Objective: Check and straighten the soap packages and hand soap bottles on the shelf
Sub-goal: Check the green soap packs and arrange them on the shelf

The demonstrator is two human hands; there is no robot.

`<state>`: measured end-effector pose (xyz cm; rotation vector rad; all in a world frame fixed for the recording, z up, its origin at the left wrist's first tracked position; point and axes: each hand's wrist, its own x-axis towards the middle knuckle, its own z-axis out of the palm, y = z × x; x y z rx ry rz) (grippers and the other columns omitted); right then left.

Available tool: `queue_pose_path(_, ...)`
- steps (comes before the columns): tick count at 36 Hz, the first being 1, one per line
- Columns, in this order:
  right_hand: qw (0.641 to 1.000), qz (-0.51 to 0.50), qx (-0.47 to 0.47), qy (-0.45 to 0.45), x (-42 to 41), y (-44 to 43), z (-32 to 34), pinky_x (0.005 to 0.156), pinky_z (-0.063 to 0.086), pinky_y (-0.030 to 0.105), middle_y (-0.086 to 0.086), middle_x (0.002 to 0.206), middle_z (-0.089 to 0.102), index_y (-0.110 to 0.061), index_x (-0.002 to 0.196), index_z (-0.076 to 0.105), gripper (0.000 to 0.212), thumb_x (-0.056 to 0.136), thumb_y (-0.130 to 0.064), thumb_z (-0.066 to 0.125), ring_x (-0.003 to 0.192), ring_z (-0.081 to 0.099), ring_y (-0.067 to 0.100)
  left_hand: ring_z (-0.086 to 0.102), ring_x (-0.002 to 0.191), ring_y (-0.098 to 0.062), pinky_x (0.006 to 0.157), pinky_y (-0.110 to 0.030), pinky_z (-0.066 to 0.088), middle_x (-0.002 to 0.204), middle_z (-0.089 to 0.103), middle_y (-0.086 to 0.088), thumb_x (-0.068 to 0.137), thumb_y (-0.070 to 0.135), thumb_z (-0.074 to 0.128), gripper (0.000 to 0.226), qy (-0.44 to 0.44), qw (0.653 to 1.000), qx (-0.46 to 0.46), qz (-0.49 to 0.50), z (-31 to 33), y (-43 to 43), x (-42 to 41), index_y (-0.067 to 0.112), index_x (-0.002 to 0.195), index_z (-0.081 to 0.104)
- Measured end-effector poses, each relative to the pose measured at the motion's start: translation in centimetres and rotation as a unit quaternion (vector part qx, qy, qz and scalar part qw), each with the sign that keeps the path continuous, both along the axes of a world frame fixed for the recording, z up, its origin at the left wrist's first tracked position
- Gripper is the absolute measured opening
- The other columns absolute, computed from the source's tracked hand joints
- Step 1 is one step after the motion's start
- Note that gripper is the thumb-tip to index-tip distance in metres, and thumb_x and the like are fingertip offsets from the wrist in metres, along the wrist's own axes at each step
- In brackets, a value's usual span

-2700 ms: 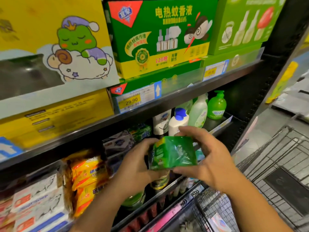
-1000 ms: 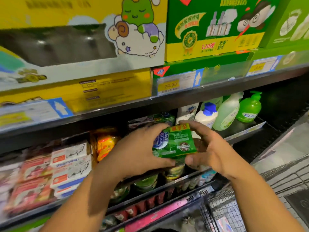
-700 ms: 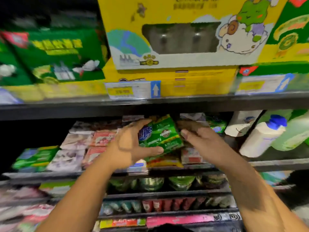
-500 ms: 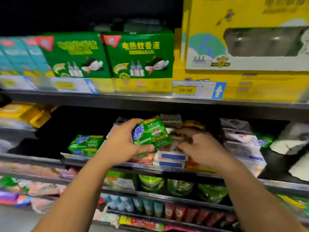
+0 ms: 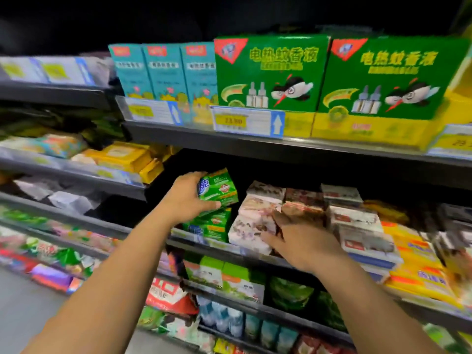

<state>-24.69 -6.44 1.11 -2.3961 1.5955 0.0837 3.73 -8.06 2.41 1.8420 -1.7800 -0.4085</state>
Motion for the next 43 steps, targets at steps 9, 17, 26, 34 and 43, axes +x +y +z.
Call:
queue_pose_path(9, 0.998, -0.007, -0.022, -0.051, 1.0, 0.4, -2.3, 0.116, 0.029, 0.041, -0.017, 0.166, -0.003, -0.050, 0.153, -0.009, 0.072, 0.092, -0.077, 0.019, 0.153, 0.013, 0.020, 0.035, 0.140, -0.031, 0.116, -0.040, 0.027, 0.151, 0.041, -0.014, 0.075, 0.041, 0.083, 0.090, -0.081, 0.996, 0.025, 0.000, -0.3, -4.4, 1.1, 0.015, 0.149, 0.038)
queue_pose_path(17, 0.998, -0.024, -0.050, -0.039, 1.0, 0.5, -2.8, 0.121, 0.016, 0.037, -0.017, 0.166, -0.005, -0.047, 0.153, -0.012, 0.074, 0.091, -0.078, 0.014, 0.154, 0.002, 0.015, 0.045, 0.133, -0.026, 0.109, -0.034, 0.038, 0.153, 0.039, -0.007, 0.083, 0.031, 0.078, 0.086, -0.103, 0.975, 0.182, -0.081, -1.5, -6.8, 1.6, 0.023, 0.153, 0.030)
queue_pose_path(26, 0.997, -0.031, -0.051, -0.043, 1.0, 0.3, -2.8, 0.120, 0.019, 0.039, -0.019, 0.165, -0.006, -0.048, 0.152, -0.016, 0.085, 0.078, -0.085, 0.002, 0.154, 0.001, 0.015, 0.024, 0.147, -0.031, 0.119, -0.046, 0.025, 0.164, 0.018, -0.002, 0.090, 0.056, 0.060, 0.083, -0.140, 0.951, 0.242, -0.132, -2.3, -7.2, 2.4, 0.032, 0.157, 0.017)
queue_pose_path(34, 0.998, -0.020, -0.050, -0.041, 0.8, 0.2, -2.8, 0.121, 0.016, 0.036, -0.019, 0.165, -0.006, -0.045, 0.153, -0.013, 0.087, 0.078, -0.086, 0.002, 0.154, 0.000, 0.014, -0.021, 0.149, -0.024, 0.121, -0.054, -0.007, 0.163, -0.013, 0.016, 0.100, 0.063, 0.020, 0.064, -0.234, 0.954, 0.169, -0.081, -4.6, -3.8, -0.2, 0.041, 0.156, -0.003)
queue_pose_path(43, 0.999, -0.013, -0.026, -0.041, 0.8, -0.1, -2.0, 0.122, 0.004, 0.036, -0.014, 0.166, -0.007, -0.042, 0.157, -0.004, 0.078, 0.091, -0.077, 0.020, 0.154, -0.005, 0.014, -0.017, 0.150, -0.022, 0.120, -0.055, -0.006, 0.164, -0.008, 0.017, 0.098, 0.065, 0.012, 0.060, -0.240, 0.953, 0.170, -0.064, -4.5, -2.4, -0.5, 0.046, 0.155, 0.002)
